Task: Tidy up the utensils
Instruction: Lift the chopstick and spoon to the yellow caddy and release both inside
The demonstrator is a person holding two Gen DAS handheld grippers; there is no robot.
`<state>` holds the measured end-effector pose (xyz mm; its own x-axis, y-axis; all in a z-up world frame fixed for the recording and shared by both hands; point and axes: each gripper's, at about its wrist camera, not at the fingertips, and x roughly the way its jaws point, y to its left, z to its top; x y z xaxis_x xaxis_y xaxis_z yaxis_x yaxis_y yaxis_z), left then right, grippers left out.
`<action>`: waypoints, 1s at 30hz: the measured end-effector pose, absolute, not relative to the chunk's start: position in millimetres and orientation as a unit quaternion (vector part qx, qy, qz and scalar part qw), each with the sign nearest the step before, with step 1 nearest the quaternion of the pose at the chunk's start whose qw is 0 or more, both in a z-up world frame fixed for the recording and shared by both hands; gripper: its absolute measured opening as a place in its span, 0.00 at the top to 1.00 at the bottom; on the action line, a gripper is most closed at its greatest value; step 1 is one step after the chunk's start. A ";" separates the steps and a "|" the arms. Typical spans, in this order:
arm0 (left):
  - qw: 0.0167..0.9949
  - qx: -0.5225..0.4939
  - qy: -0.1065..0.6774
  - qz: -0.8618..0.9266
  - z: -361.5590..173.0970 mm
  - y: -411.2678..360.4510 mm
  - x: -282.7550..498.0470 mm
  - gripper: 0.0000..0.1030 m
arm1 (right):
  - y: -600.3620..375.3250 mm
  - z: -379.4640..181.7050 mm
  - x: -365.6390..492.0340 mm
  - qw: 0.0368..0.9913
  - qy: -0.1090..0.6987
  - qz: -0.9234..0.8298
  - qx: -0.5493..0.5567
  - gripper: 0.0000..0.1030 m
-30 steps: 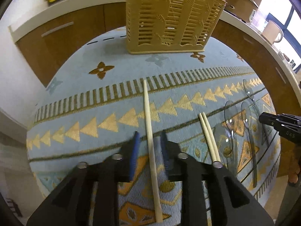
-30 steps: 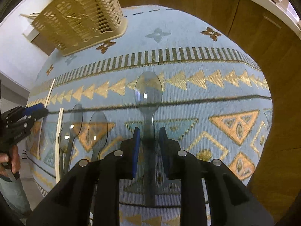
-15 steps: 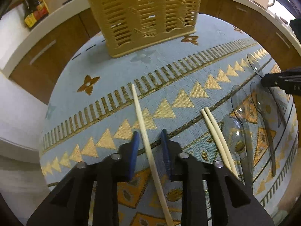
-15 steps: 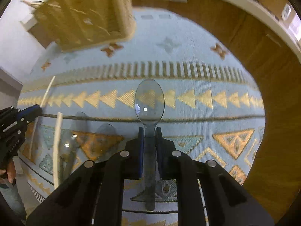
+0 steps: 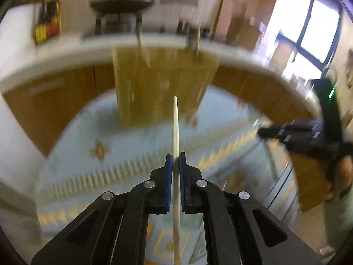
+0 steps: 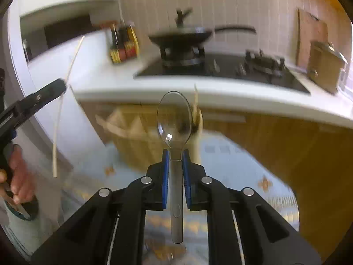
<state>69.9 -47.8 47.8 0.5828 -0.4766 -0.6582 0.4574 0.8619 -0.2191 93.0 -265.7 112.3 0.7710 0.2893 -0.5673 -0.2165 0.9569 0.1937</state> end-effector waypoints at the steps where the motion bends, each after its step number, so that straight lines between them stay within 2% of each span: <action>1: 0.896 -0.021 0.355 -0.265 60.2 -45.2 70.3 0.96 | -266.3 120.2 97.1 0.941 0.300 0.141 0.065 0.90; 6: 0.936 -0.073 0.224 -0.262 135.8 -33.1 92.1 0.96 | -239.6 144.5 147.3 0.950 0.246 0.170 0.091 0.90; 12: 0.954 -0.111 0.136 -0.243 173.6 -41.3 131.0 0.96 | -215.4 149.9 191.9 0.961 0.210 0.159 0.082 0.90; 16: 0.956 -0.143 0.107 -0.235 168.8 -29.6 165.8 0.96 | -209.8 136.5 204.6 0.964 0.207 0.149 0.072 0.90; 27: 0.959 -0.159 0.115 -0.205 111.6 -23.2 228.9 0.96 | -202.1 112.5 199.2 0.965 0.215 0.146 0.039 0.89; 29: 0.959 -0.162 0.113 -0.202 102.7 -21.2 231.4 0.96 | -206.5 109.5 198.4 0.963 0.219 0.150 0.051 0.85; 30: 0.959 -0.162 0.115 -0.202 98.8 -20.4 232.9 0.96 | -209.9 106.0 193.1 0.961 0.223 0.150 0.060 0.80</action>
<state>232.9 -20.4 98.8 0.8916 -0.4251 -0.1561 0.3504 0.8659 -0.3569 193.1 -209.9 106.0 0.8549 0.3157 -0.4116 -0.2625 0.9477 0.1817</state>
